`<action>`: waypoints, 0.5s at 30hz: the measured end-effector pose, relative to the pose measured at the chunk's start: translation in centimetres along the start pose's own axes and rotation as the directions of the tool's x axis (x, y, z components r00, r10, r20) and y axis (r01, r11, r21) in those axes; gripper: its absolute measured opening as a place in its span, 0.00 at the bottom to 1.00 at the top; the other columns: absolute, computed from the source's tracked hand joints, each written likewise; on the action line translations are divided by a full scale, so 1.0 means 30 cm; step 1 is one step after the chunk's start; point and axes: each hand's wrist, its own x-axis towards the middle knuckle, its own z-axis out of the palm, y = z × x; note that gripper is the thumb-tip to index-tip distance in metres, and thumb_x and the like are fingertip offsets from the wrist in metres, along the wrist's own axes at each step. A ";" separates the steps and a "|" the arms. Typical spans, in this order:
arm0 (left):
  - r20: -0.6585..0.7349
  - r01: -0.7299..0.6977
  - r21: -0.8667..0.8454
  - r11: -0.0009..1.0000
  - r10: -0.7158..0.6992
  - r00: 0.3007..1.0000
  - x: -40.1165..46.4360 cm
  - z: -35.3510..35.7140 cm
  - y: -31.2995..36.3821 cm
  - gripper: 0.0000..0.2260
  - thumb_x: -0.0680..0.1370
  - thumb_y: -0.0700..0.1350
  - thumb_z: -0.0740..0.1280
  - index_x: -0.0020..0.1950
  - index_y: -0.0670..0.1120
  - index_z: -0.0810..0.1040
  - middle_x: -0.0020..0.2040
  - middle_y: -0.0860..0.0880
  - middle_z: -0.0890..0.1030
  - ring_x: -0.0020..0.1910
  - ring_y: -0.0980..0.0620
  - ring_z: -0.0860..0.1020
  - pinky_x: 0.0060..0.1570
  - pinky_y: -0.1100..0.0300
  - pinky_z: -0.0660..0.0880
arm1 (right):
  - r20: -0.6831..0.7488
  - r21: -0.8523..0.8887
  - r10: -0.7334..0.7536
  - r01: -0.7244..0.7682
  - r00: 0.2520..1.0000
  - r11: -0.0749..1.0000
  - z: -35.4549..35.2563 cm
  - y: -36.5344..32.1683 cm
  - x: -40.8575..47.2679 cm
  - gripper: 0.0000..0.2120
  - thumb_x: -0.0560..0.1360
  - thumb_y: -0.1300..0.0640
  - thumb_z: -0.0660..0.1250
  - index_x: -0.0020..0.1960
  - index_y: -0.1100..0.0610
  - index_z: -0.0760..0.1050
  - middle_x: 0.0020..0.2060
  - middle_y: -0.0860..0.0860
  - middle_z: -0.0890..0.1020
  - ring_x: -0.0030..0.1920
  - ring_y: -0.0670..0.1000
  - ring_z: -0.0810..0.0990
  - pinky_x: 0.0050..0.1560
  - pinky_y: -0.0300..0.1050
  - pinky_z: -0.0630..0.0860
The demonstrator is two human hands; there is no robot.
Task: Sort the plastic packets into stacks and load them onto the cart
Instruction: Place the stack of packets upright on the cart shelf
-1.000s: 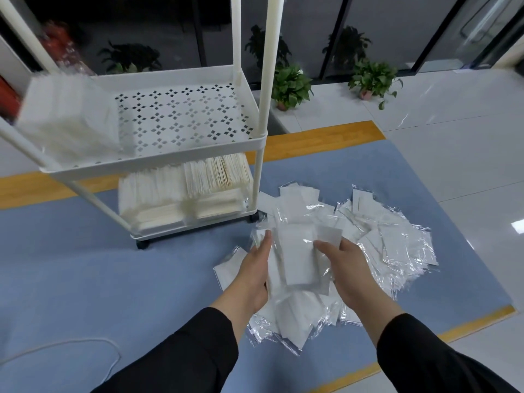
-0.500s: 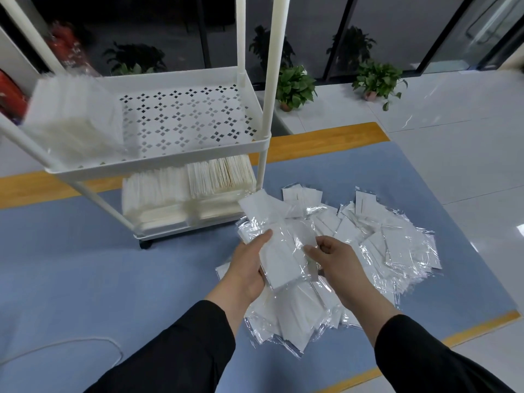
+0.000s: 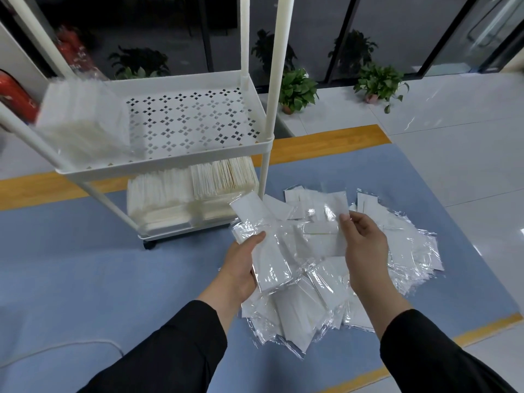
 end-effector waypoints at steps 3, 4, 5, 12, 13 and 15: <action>0.020 -0.002 -0.008 1.000 0.002 1.000 -0.017 -0.006 0.005 0.15 0.78 0.43 0.73 0.64 0.41 0.80 0.51 0.41 0.86 0.45 0.43 0.86 0.44 0.49 0.82 | -0.023 0.046 0.008 -0.007 1.000 0.999 0.005 0.000 -0.012 0.05 0.81 0.54 0.67 0.51 0.54 0.81 0.43 0.44 0.84 0.38 0.38 0.80 0.38 0.29 0.74; 0.031 -0.005 -0.007 1.000 0.005 1.000 -0.026 0.000 0.003 0.14 0.78 0.43 0.72 0.63 0.41 0.80 0.50 0.42 0.87 0.46 0.43 0.86 0.46 0.49 0.82 | -0.023 0.065 0.015 -0.014 1.000 0.998 0.015 0.006 -0.026 0.05 0.81 0.54 0.67 0.50 0.54 0.81 0.42 0.44 0.84 0.38 0.38 0.80 0.38 0.29 0.74; 0.040 -0.005 -0.009 1.000 0.006 0.999 -0.036 0.010 -0.002 0.14 0.79 0.43 0.72 0.63 0.41 0.80 0.50 0.42 0.87 0.46 0.42 0.86 0.48 0.48 0.82 | -0.027 0.084 0.026 -0.024 0.999 0.996 0.029 0.015 -0.042 0.04 0.81 0.54 0.67 0.50 0.53 0.80 0.42 0.43 0.84 0.39 0.38 0.80 0.39 0.30 0.75; 0.099 0.037 -0.095 0.995 -0.027 0.995 -0.103 0.085 -0.049 0.18 0.82 0.58 0.65 0.64 0.47 0.80 0.56 0.46 0.86 0.52 0.49 0.86 0.43 0.57 0.81 | -0.244 0.088 0.093 -0.073 0.965 0.993 0.132 0.077 -0.135 0.06 0.82 0.52 0.64 0.53 0.53 0.77 0.46 0.46 0.82 0.47 0.45 0.80 0.49 0.41 0.74; 0.107 0.031 -0.102 0.994 -0.020 0.994 -0.110 0.093 -0.053 0.19 0.82 0.58 0.65 0.64 0.47 0.80 0.56 0.46 0.86 0.52 0.49 0.86 0.45 0.56 0.82 | -0.213 0.059 0.089 -0.078 0.973 0.995 0.143 0.086 -0.150 0.05 0.82 0.52 0.64 0.52 0.52 0.76 0.45 0.46 0.82 0.46 0.46 0.81 0.49 0.44 0.76; 0.114 -0.001 -0.093 0.996 0.012 0.993 -0.113 0.100 -0.061 0.17 0.81 0.53 0.68 0.65 0.44 0.80 0.57 0.44 0.86 0.56 0.46 0.85 0.54 0.50 0.81 | -0.092 -0.014 0.082 -0.084 0.992 0.996 0.159 0.103 -0.180 0.04 0.81 0.54 0.65 0.48 0.52 0.77 0.40 0.47 0.82 0.42 0.47 0.80 0.48 0.49 0.77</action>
